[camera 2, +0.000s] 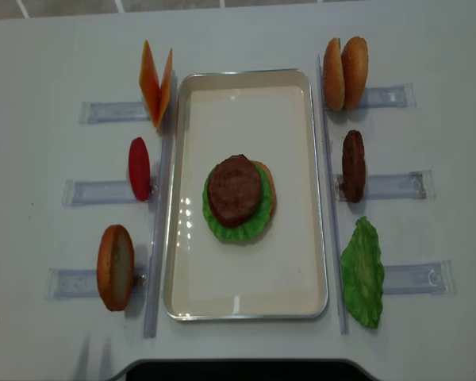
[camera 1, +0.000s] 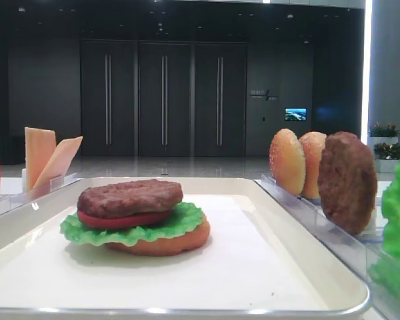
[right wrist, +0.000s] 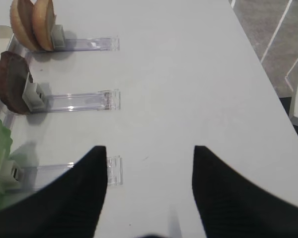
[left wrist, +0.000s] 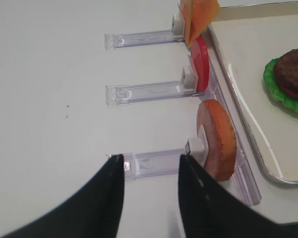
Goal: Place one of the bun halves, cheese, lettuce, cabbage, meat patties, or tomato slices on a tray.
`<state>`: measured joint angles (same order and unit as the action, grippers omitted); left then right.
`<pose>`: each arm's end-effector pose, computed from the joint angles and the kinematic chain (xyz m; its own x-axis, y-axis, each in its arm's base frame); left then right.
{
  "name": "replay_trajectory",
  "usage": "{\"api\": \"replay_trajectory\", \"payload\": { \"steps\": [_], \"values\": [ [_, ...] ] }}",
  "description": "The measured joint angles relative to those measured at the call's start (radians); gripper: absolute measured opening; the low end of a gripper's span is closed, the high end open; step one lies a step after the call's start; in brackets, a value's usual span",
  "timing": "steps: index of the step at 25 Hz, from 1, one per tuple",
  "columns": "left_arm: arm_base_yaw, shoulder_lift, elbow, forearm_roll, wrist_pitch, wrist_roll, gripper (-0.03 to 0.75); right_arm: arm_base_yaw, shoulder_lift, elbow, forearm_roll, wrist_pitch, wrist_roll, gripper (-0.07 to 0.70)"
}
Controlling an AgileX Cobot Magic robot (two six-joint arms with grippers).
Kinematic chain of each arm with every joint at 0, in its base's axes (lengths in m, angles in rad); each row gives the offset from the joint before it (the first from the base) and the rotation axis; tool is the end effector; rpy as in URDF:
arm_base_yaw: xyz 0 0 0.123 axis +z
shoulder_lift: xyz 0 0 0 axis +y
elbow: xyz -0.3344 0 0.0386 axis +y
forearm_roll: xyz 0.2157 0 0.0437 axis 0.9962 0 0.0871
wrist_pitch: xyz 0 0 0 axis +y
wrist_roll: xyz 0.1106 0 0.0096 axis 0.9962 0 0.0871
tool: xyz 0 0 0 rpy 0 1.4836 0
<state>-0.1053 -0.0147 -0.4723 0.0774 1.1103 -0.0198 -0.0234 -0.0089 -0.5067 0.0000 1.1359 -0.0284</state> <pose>-0.0683 0.0150 0.2397 -0.5062 0.0682 -0.8597 0.0530 0.9974 0.0479 -0.0730 0.0017 0.2465 -0.5085 -0.0165 -0.8609 0.0090 0.9997 -0.0245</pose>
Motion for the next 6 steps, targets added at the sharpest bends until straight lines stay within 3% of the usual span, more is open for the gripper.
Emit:
{"api": "replay_trajectory", "payload": {
  "steps": [6],
  "values": [
    [0.0, 0.0, 0.0, 0.0, 0.0, 0.0, 0.282, 0.0, 0.0, 0.0, 0.0, 0.0, 0.0, 0.37]
  ]
}}
